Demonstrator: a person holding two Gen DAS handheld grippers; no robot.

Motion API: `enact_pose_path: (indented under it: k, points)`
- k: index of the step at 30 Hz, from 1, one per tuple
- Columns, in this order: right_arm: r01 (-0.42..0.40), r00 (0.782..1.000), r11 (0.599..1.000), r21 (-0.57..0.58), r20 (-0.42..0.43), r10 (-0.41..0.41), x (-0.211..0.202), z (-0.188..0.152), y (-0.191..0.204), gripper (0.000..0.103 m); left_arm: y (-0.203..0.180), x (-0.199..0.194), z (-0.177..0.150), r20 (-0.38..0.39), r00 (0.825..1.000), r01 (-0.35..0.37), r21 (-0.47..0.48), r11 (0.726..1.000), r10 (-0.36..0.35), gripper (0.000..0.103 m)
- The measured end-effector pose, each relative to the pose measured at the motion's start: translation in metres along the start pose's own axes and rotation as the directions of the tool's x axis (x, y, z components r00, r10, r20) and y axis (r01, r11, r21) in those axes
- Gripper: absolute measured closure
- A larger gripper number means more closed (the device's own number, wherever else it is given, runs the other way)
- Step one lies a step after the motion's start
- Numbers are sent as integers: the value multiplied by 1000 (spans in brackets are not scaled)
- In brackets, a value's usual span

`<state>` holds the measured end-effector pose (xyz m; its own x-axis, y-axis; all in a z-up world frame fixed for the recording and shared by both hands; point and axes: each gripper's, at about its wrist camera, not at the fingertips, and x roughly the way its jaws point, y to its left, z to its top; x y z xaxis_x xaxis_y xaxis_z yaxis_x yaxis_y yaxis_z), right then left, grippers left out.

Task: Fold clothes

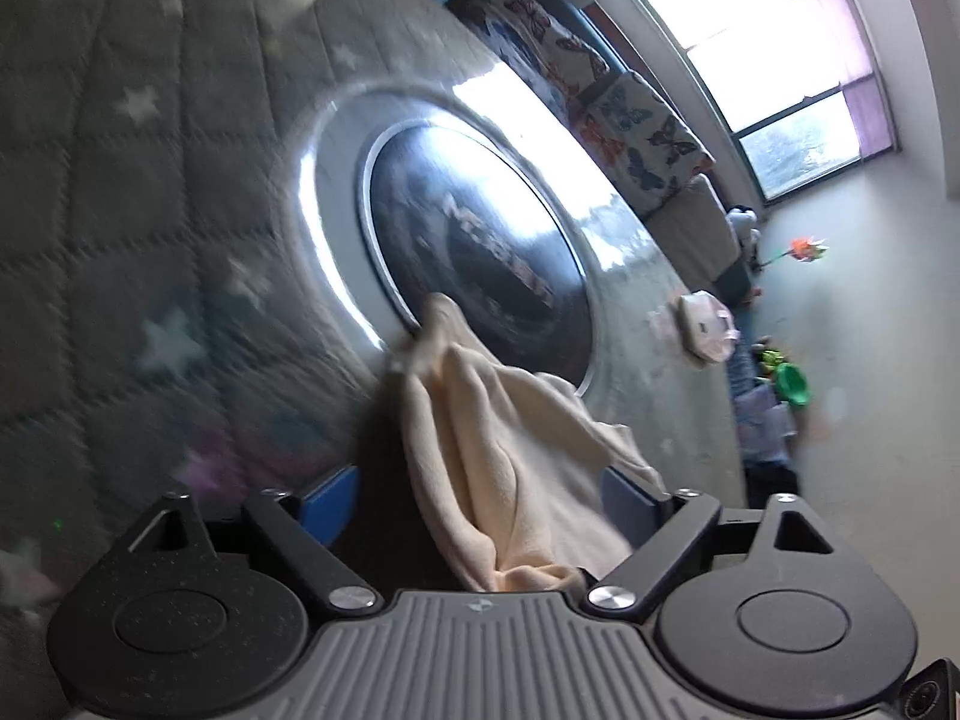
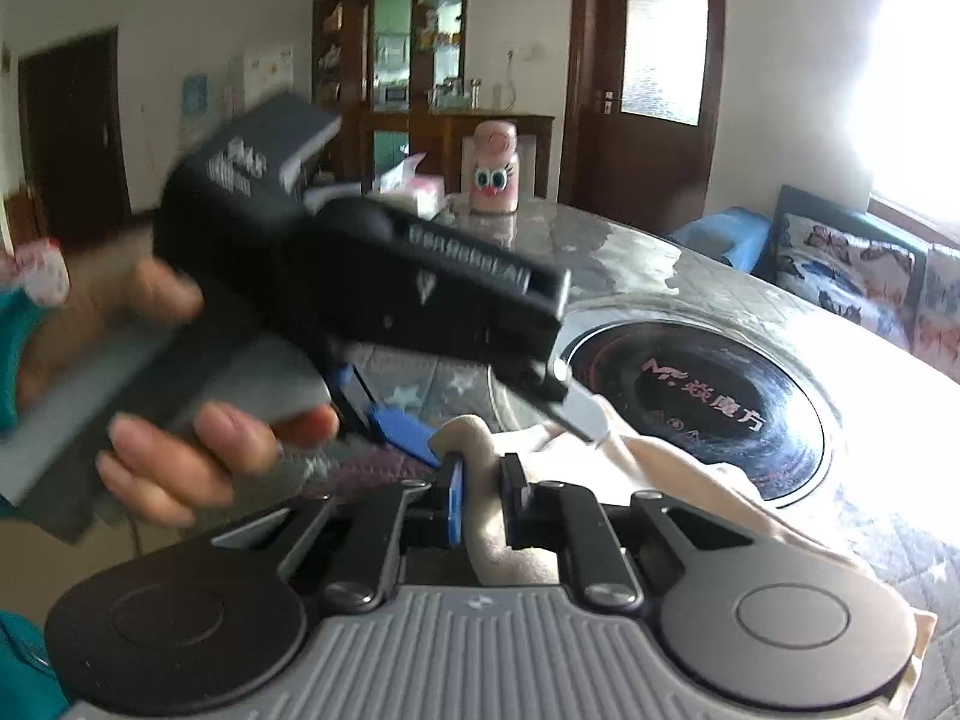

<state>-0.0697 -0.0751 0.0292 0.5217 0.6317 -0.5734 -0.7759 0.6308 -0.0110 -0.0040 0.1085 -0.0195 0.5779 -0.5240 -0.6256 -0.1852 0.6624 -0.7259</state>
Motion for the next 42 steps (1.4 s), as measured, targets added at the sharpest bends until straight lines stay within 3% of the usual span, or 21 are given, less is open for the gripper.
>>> enact_pose_path:
  k: [6,9,13,17,20,23,28,33,37,40,42]
  points:
    - [-36,999,999,40,8,36,-13,-8,-12,92,-4,22,-3,-60,998,28,-17,999,-29,69]
    - [-54,999,997,59,12,53,-19,-12,-18,91,-5,26,-4,-65,998,13,1,1000,-13,82]
    - [-62,998,994,93,19,60,-32,-20,-28,83,-7,27,-4,-66,998,-1,22,1000,2,86]
    - [1,1000,987,164,29,-6,-60,-36,-48,82,-10,26,-4,-60,998,-16,59,998,20,86]
    - [107,994,968,227,4,-111,-73,-48,-73,78,-14,26,-5,-54,998,-32,91,995,37,86]
    - [255,966,912,322,-52,-252,-79,-67,-115,78,-19,27,-5,-45,997,-53,127,990,59,86]
    - [383,922,826,413,-117,-370,-76,-97,-160,70,-25,27,-8,-35,996,-80,166,983,87,86]
    - [368,926,772,518,-128,-355,-67,-113,-186,67,-31,30,-8,-27,993,-104,200,974,112,86]
    - [331,938,765,553,-107,-329,-62,-116,-190,68,-34,33,-7,-22,992,-119,225,967,127,86]
    - [308,946,769,560,-97,-308,-60,-111,-185,90,-39,34,-8,-16,989,-137,260,956,147,86]
    - [321,942,779,539,-95,-323,-61,-108,-179,93,-45,34,-9,-10,987,-149,293,944,159,86]
